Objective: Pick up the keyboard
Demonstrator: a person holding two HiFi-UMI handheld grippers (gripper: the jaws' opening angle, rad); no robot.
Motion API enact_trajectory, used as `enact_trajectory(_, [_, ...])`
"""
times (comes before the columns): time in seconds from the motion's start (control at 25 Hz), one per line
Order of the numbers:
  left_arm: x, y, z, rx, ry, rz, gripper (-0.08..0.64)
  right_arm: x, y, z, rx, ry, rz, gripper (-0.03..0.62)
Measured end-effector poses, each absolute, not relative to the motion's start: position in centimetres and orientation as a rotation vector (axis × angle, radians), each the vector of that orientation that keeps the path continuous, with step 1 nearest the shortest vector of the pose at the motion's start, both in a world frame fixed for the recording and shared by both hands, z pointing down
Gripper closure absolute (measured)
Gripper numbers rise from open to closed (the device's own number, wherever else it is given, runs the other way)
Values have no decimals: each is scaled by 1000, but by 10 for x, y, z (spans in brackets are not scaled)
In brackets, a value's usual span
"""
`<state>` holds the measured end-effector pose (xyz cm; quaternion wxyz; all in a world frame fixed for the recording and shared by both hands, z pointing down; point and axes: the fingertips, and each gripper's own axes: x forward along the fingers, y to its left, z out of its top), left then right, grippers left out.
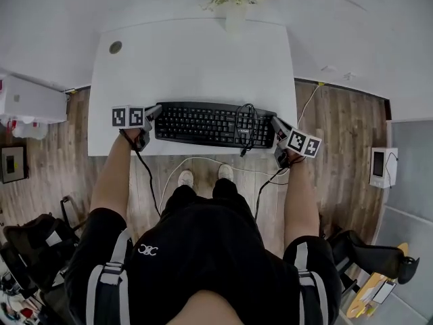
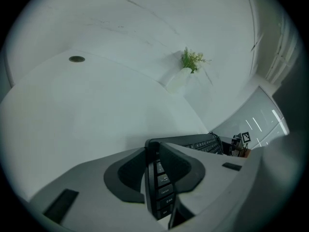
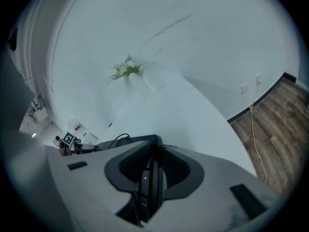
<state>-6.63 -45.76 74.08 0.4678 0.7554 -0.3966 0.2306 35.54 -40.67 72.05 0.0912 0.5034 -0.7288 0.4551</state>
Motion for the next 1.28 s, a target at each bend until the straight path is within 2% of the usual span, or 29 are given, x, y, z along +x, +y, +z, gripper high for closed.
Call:
enact_trajectory(0.32, [-60,-463,682,1998,-1034,441,466,362,-414,651,1584,-2325,1135,508])
enact_trajectory(1.0, [-38,-519,432,2481,-1288,183,466,385,-460,454,1736,-2689,696,508])
enact_trajectory(1.28, [-32,-525,376,2550,-1310,98,466,392,-473,387,1730,-2762,543,508])
